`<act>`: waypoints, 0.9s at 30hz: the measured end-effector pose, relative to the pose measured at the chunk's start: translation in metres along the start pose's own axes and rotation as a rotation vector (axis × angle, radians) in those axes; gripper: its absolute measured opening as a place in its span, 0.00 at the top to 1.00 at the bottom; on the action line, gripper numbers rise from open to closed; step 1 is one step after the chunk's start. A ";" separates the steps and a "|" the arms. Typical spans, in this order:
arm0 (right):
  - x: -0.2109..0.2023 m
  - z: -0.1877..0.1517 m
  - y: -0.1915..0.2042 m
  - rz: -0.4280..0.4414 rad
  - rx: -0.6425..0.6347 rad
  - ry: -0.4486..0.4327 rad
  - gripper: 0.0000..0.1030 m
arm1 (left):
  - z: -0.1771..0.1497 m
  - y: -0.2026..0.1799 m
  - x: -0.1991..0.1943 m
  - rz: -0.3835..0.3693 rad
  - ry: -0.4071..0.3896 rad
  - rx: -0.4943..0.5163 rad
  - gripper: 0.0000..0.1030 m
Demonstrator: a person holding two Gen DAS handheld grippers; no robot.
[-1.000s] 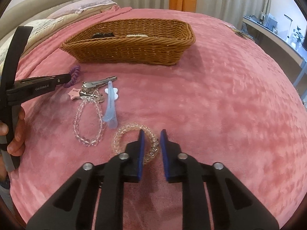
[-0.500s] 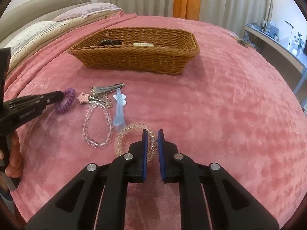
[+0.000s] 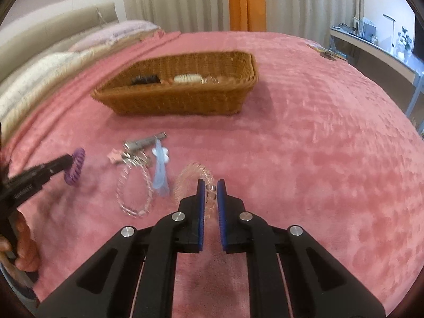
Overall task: Organize jewelry
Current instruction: 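Lift both bracelets and carry them over the wicker basket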
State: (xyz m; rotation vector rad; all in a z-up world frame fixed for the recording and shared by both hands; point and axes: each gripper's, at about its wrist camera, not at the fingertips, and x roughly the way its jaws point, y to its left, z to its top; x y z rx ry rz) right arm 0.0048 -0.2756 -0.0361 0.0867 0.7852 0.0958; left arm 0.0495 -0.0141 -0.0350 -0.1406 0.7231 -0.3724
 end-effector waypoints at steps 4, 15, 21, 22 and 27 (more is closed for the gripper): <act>-0.013 0.004 -0.003 0.031 0.031 -0.060 0.93 | 0.005 -0.004 -0.012 -0.027 -0.049 0.008 0.92; -0.016 0.009 -0.017 0.108 0.098 -0.067 0.93 | 0.005 -0.013 -0.015 -0.040 -0.068 0.046 0.92; -0.034 0.015 -0.021 0.146 0.108 -0.113 0.93 | 0.006 -0.010 -0.018 -0.048 -0.074 0.036 0.92; -0.032 0.015 -0.020 0.122 0.098 -0.105 0.93 | 0.006 -0.010 -0.018 -0.048 -0.072 0.035 0.92; 0.002 0.012 -0.038 0.073 0.147 0.016 0.72 | 0.007 -0.007 -0.018 -0.062 -0.063 0.027 0.92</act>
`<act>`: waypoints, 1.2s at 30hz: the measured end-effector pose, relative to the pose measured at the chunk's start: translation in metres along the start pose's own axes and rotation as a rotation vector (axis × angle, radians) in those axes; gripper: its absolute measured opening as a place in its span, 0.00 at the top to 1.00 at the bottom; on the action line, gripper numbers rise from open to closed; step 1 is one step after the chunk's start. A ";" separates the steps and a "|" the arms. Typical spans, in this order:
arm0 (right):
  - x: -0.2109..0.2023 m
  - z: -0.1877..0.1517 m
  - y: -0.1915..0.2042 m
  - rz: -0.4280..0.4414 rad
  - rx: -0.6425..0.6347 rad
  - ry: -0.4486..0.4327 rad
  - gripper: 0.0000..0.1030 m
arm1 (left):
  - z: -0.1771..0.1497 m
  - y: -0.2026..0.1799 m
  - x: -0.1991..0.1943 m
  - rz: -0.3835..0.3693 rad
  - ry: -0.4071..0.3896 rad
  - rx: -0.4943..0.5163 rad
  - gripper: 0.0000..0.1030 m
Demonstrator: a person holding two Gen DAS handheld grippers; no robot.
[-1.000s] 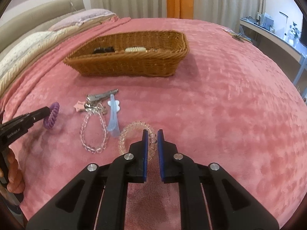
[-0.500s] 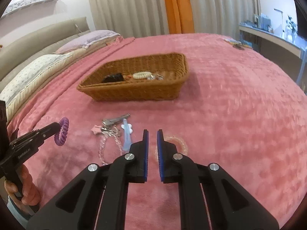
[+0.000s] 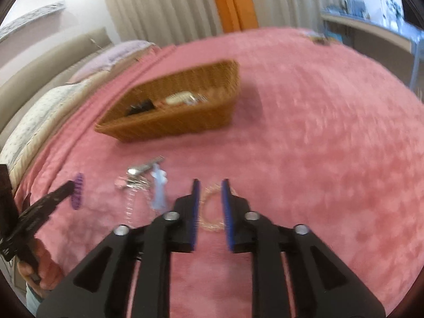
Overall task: Organize jewelry
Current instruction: 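Lift both bracelets and carry them over the wicker basket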
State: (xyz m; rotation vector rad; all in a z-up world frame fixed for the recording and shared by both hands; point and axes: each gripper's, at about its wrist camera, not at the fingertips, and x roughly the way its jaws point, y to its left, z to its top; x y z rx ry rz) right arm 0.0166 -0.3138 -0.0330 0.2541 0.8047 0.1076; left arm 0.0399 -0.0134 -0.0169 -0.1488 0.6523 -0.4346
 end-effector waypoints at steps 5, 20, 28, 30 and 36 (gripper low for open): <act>0.021 -0.003 -0.003 -0.089 -0.020 0.078 0.66 | -0.002 0.004 0.003 -0.019 0.008 -0.014 0.92; -0.018 0.004 0.069 -0.112 -0.253 -0.069 0.92 | 0.016 -0.001 -0.017 -0.042 -0.048 -0.008 0.92; -0.051 0.086 0.086 -0.051 -0.202 -0.234 0.92 | 0.093 -0.026 -0.030 -0.021 -0.162 0.063 0.92; -0.042 0.105 0.088 -0.061 -0.184 -0.253 0.92 | 0.114 -0.033 -0.019 -0.010 -0.179 0.084 0.92; 0.013 0.149 0.073 -0.074 -0.105 -0.219 0.92 | 0.152 -0.035 0.045 -0.028 -0.148 0.056 0.91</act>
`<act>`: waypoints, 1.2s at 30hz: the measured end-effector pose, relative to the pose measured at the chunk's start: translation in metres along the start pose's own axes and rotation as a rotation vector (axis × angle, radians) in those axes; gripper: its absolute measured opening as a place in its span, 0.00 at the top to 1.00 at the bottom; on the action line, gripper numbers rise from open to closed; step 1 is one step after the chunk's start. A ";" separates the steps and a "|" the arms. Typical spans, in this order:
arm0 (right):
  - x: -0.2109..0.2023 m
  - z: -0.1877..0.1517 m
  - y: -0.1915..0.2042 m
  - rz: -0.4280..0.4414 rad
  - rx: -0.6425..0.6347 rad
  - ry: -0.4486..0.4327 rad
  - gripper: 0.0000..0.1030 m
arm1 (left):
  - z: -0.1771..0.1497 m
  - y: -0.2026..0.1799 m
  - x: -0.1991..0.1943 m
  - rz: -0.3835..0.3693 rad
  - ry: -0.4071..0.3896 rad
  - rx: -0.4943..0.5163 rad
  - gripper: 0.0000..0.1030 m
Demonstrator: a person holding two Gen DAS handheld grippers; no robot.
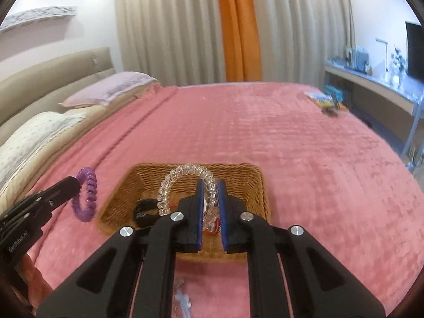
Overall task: Organize jewelry
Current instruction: 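Lift both bracelets and carry them over the wicker basket, then open both tools to drop the two bracelets into the basket, then move the left tool to the star-tag keys while the right tool approaches the blue hair clip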
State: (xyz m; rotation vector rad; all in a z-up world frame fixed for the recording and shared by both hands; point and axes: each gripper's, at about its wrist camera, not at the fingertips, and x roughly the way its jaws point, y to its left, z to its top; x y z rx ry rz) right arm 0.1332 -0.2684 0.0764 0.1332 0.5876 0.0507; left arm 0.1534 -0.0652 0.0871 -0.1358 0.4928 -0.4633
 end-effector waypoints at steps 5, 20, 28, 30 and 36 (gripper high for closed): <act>0.055 -0.002 -0.012 0.005 0.040 0.071 0.92 | -0.011 0.013 0.063 0.002 0.067 -0.042 0.91; 0.107 -0.039 -0.009 -0.025 -0.007 0.208 0.74 | -0.036 0.029 0.085 0.009 0.139 -0.030 0.73; 0.059 -0.037 -0.004 -0.052 -0.031 0.096 0.41 | -0.035 0.028 0.043 -0.029 0.082 -0.040 0.54; 0.041 -0.041 -0.003 -0.035 -0.031 0.083 0.41 | -0.038 0.025 0.029 -0.052 0.075 -0.043 0.54; -0.010 -0.069 0.009 -0.024 -0.083 0.085 0.41 | -0.070 0.013 -0.006 -0.060 0.120 0.017 0.54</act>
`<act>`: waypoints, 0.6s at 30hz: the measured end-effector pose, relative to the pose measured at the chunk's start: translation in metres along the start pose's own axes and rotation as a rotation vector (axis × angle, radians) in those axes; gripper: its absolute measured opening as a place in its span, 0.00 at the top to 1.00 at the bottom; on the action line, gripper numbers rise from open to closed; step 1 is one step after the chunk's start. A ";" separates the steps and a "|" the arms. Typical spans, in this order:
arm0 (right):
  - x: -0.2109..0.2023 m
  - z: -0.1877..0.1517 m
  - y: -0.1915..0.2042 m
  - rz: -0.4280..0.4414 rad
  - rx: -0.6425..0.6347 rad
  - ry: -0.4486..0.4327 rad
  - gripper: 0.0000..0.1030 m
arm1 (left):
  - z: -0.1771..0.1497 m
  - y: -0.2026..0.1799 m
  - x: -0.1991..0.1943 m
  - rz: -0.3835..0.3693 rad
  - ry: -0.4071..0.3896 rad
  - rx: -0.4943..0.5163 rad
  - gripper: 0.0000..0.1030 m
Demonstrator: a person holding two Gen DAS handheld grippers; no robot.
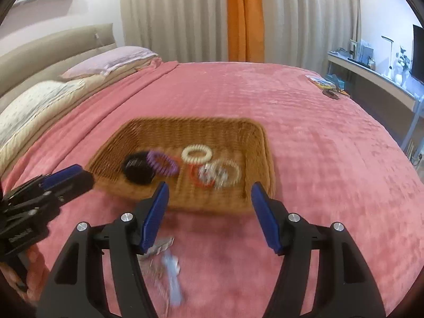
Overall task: Organize jewelry
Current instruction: 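Move the left tool to the star-tag keys while the right tool approaches the blue hair clip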
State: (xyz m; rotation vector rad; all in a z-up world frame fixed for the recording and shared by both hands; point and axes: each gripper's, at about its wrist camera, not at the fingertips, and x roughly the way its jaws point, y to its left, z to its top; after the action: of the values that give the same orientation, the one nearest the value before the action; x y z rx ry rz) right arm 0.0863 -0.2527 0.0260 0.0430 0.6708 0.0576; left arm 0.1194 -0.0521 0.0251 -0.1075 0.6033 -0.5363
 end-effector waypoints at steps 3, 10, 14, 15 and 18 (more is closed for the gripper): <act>-0.015 -0.024 0.006 0.010 -0.014 0.025 0.41 | -0.020 0.000 -0.005 0.009 0.044 0.014 0.54; -0.003 -0.072 0.005 0.065 0.009 0.127 0.64 | -0.052 0.013 0.007 0.006 0.188 0.011 0.54; 0.010 -0.087 0.005 0.086 0.014 0.179 0.64 | -0.058 0.007 0.018 -0.016 0.261 0.064 0.54; 0.012 -0.088 0.007 0.100 0.006 0.187 0.64 | -0.060 0.004 0.021 -0.013 0.280 0.093 0.54; 0.018 -0.093 0.012 0.109 -0.028 0.209 0.64 | -0.067 -0.008 0.030 0.012 0.320 0.198 0.54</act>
State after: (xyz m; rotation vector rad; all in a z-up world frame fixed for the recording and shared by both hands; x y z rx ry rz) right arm 0.0421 -0.2373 -0.0571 0.0471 0.8762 0.1780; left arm 0.0984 -0.0706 -0.0432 0.1724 0.8573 -0.6037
